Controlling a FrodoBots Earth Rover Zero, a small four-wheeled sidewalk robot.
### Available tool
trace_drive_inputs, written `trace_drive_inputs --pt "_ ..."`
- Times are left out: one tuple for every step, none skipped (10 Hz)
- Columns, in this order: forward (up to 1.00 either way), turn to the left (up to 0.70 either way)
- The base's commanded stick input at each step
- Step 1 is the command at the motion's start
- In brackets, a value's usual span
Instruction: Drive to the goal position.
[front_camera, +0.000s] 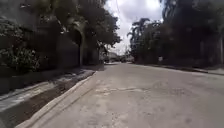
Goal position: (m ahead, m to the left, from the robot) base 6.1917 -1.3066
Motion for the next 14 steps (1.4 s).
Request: trace_drive_inputs --pt "1.00 0.00" --pt "1.00 0.00" --pt "1.00 0.00" --pt "1.00 0.00" --pt "1.00 0.00" --pt "1.00 0.00" --pt "1.00 0.00" --pt "1.00 0.00" --pt "1.00 0.00" --pt "1.00 0.00" --pt "1.00 0.00" --pt "1.00 0.00" --pt "1.00 0.00" --pt "1.00 0.00"
